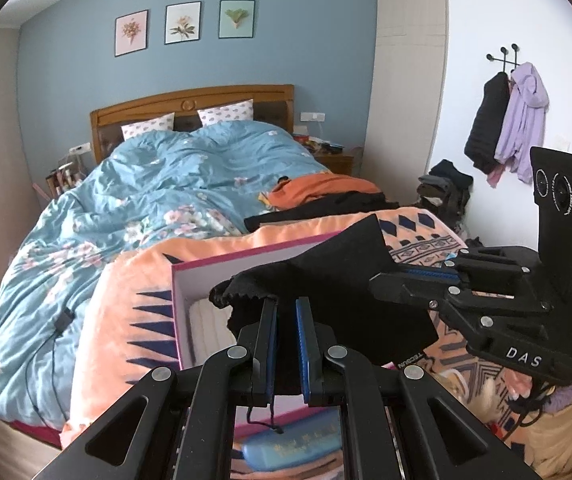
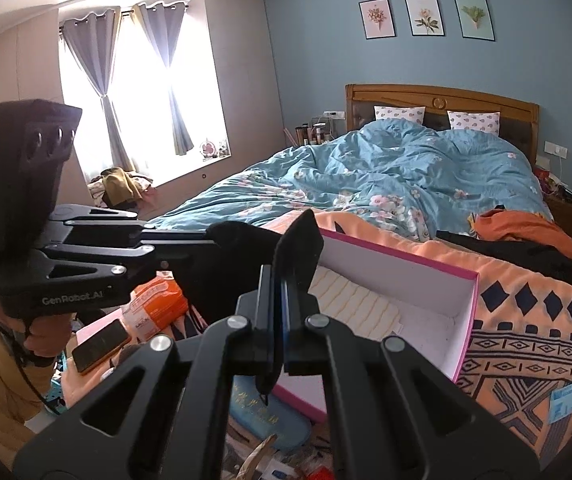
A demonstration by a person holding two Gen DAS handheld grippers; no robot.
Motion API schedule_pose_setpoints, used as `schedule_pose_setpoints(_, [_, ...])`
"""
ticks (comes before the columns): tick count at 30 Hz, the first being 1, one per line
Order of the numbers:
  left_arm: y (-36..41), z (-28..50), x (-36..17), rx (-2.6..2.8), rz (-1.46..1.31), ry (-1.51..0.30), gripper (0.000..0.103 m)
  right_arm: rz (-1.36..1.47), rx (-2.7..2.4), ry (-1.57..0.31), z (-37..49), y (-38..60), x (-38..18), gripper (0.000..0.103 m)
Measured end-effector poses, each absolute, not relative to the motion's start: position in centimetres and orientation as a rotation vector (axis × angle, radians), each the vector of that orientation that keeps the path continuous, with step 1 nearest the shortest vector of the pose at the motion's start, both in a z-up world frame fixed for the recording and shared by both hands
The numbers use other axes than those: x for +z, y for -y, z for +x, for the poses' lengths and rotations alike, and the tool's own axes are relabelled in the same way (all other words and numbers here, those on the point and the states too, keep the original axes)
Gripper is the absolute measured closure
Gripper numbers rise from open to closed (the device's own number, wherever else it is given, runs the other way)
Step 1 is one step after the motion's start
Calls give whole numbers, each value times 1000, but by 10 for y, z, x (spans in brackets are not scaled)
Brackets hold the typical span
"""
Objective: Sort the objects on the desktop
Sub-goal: 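Lower the black cloth bag with the left gripper into the pink box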
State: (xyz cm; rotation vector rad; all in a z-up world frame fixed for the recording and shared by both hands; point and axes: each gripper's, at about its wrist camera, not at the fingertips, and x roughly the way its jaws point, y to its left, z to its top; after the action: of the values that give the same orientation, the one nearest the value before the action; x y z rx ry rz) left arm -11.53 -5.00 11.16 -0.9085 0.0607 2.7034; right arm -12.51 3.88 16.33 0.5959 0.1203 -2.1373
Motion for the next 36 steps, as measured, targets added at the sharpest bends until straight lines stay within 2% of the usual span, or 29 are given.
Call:
schedule_pose_setpoints(12, [54,-155,98,2727,-974,-50,95,654,-2143,-122,-159,-19,157,99])
schedule_pose_setpoints(36, [73,-224,45,2732,-1168,1,95,832,-2133,-219,-221,29,111,99])
